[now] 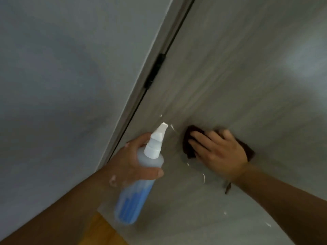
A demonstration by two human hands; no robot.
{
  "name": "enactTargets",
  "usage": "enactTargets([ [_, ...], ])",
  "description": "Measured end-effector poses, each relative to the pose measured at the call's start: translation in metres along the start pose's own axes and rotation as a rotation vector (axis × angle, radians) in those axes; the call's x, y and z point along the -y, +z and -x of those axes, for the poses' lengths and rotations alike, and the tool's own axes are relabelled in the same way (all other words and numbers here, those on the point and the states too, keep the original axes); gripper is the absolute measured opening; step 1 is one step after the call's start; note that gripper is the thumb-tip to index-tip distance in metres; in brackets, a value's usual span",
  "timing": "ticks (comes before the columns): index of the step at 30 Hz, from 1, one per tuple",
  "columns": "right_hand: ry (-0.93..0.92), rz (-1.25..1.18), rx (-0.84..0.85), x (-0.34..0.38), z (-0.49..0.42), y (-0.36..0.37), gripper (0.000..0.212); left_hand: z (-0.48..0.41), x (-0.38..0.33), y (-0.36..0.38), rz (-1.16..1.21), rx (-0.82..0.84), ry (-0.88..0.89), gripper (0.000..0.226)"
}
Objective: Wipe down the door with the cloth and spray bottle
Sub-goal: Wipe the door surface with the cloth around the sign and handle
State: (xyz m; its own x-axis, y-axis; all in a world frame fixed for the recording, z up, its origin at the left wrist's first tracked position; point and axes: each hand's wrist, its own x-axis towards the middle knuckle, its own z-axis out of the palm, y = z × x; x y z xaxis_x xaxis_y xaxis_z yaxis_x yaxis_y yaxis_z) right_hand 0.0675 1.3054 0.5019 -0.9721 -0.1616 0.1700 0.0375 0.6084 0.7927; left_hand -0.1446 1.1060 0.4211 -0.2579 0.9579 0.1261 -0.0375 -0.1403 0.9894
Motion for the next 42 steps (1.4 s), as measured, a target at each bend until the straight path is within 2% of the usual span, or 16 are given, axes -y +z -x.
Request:
enactTargets([
  [4, -0.002, 0.043, -0.022, -0.034, -0.044, -0.016, 0.035, 0.009, 0.010, 0.000, -0.058, -0.067, 0.024, 0.073],
  [8, 0.188, 0.109, -0.088, -0.067, -0.117, -0.029, 0.038, 0.009, 0.023, 0.006, 0.002, -0.098, 0.026, 0.071],
  [11, 0.284, 0.145, -0.098, -0.059, -0.137, -0.025, 0.039, 0.007, 0.033, 0.010, 0.041, -0.096, 0.050, 0.070],
  [13, 0.243, 0.110, -0.056, -0.034, -0.124, -0.006, 0.041, 0.005, 0.040, 0.012, 0.040, -0.099, 0.069, 0.070],
  [17, -0.098, -0.036, 0.132, 0.036, -0.043, 0.039, 0.042, 0.006, 0.057, 0.014, 0.036, -0.135, 0.081, 0.072],
  [20, -0.222, -0.058, 0.233, 0.044, -0.019, 0.040, 0.037, 0.010, 0.068, 0.015, 0.014, -0.138, 0.061, 0.075],
  [22, -0.191, -0.018, 0.193, 0.024, -0.049, 0.031, 0.037, 0.012, 0.074, 0.017, 0.028, -0.144, 0.048, 0.074],
  [26, 0.080, 0.101, 0.052, -0.033, -0.133, -0.001, 0.041, 0.011, 0.079, 0.026, 0.069, -0.128, 0.039, 0.077],
  [29, 0.182, 0.173, -0.034, -0.047, -0.149, -0.011, 0.040, 0.007, 0.079, 0.031, 0.107, -0.126, 0.048, 0.080],
  [32, 0.126, 0.099, 0.029, -0.013, -0.114, 0.010, 0.038, 0.006, 0.076, 0.032, 0.117, -0.128, 0.064, 0.077],
  [35, -0.128, -0.011, 0.148, 0.035, -0.046, 0.039, 0.037, 0.009, 0.076, 0.029, 0.119, -0.124, 0.062, 0.078],
  [37, -0.224, -0.032, 0.214, 0.041, -0.025, 0.040, 0.038, 0.011, 0.075, 0.026, 0.101, -0.121, 0.055, 0.080],
  [39, -0.227, -0.050, 0.194, 0.026, -0.039, 0.030, 0.033, 0.013, 0.074, 0.022, 0.096, -0.126, 0.046, 0.082],
  [42, -0.064, 0.058, 0.139, -0.014, -0.093, 0.006, 0.037, 0.012, 0.069, 0.018, 0.109, -0.118, 0.053, 0.080],
])
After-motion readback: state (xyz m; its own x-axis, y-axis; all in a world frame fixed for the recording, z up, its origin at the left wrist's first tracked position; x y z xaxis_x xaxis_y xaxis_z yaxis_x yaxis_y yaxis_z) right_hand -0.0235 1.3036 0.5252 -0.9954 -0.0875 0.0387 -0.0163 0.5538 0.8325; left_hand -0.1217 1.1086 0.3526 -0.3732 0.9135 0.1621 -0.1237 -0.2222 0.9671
